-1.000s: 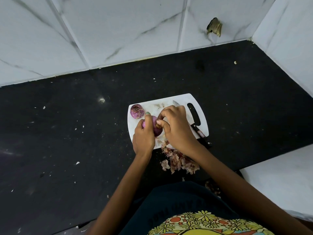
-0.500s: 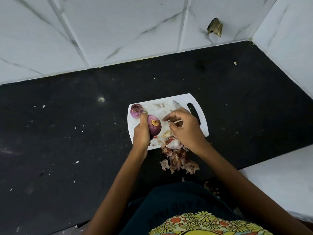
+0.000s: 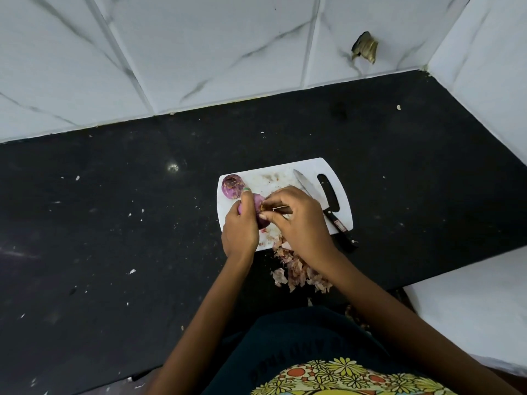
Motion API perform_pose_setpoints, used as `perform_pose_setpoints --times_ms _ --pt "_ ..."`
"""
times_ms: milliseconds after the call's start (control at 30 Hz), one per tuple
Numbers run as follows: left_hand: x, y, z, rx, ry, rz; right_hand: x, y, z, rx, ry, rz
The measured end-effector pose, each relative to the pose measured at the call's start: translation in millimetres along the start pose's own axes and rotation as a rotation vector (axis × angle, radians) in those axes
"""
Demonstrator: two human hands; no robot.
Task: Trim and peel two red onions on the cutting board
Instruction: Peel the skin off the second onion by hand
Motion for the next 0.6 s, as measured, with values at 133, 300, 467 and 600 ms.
perform_pose_setpoints --times_ms 133,300,467,600 --pt "-2.0 0.7 -0.2 0.044 -0.016 0.024 3.4 1.1 1.6 0.015 -0.06 -0.035" --pt "-2.6 0.7 -2.1 0.074 -0.015 0.015 4.2 1.6 1.8 0.032 -0.11 -0.076" --pt "-2.4 1.1 -3.7 0.103 -0.009 -0.063 10.5 8.1 4.2 0.057 -0.19 -0.217" --pt "0.5 3.4 -3.5 0.095 -0.016 -0.11 13.8 13.8 5.9 0.092 -0.258 -0.332"
Point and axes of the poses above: each hand's wrist, its own x-axis towards the middle knuckle, its own y-axis out of the back of the hand, z = x × y, the point moved 1 cm from there along x, towards the middle knuckle, and after that the axes turned 1 degree about x, right-handed, at the moved point
